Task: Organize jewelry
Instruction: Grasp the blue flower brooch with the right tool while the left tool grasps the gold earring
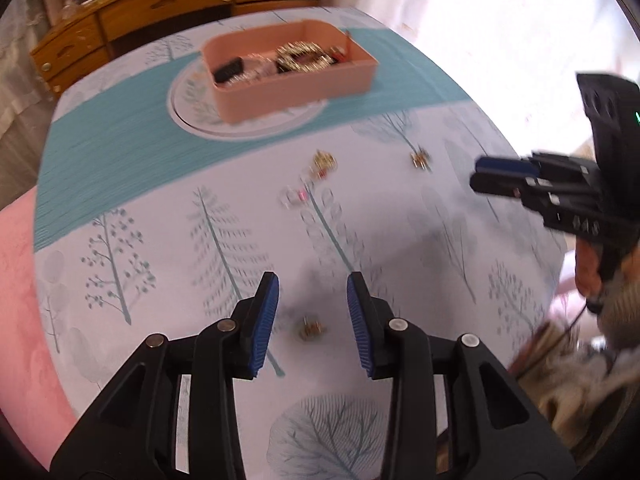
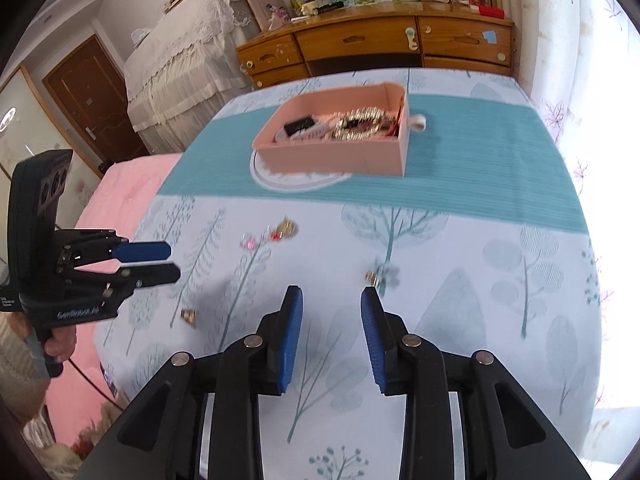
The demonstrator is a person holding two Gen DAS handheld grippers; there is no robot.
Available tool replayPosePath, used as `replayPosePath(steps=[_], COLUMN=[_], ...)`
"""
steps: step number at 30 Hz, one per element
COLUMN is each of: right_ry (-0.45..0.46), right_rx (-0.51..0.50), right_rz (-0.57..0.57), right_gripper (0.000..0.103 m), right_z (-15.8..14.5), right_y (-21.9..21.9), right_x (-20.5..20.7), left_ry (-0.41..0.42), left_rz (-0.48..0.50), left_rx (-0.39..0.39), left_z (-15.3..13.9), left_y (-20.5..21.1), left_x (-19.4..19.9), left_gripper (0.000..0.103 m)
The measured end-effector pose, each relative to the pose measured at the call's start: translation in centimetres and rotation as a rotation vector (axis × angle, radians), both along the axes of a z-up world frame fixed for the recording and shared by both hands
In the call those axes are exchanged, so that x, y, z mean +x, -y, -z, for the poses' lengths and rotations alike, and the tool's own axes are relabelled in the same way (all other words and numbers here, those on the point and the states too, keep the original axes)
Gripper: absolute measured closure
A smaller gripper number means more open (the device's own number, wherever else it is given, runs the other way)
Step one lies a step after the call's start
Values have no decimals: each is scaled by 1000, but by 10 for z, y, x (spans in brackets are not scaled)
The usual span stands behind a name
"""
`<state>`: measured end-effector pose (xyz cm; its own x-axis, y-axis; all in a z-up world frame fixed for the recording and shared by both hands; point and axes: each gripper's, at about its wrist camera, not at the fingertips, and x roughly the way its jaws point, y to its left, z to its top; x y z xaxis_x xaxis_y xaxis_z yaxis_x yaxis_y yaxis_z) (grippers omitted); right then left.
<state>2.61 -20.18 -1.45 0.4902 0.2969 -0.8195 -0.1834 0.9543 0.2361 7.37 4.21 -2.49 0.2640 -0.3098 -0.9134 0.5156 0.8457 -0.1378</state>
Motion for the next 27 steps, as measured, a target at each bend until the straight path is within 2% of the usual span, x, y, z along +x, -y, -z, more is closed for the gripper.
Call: replayPosePath(steps=[5, 8, 13, 23, 24, 26, 27], right_ry=[-28, -58, -75, -82, -78, -63, -54], right_rx=[-9, 2, 5, -15, -28, -61, -77], right_rz=[-13, -5, 7, 12, 14, 18, 17], right_gripper=[73, 73, 73, 73, 73, 73, 73], right_z=[15, 26, 32, 39, 41, 41, 42], right_y=[-4, -3, -1, 0, 0, 0, 0], right_x=[-14, -15, -14, 0, 3, 8, 11], left_ry=[-3, 13, 37, 80, 82, 81, 81], left_rz=[94, 136, 157, 161, 161, 150, 146], left_rx=[35, 81, 148, 115, 108, 91, 87], left_z=[19, 30, 45, 47, 46, 46, 46], left_y=[-4, -1, 3, 10, 11, 14, 16], left_x=[-24, -30, -26, -14, -16, -16, -18], left_gripper=[70, 70, 70, 70, 71, 84, 86])
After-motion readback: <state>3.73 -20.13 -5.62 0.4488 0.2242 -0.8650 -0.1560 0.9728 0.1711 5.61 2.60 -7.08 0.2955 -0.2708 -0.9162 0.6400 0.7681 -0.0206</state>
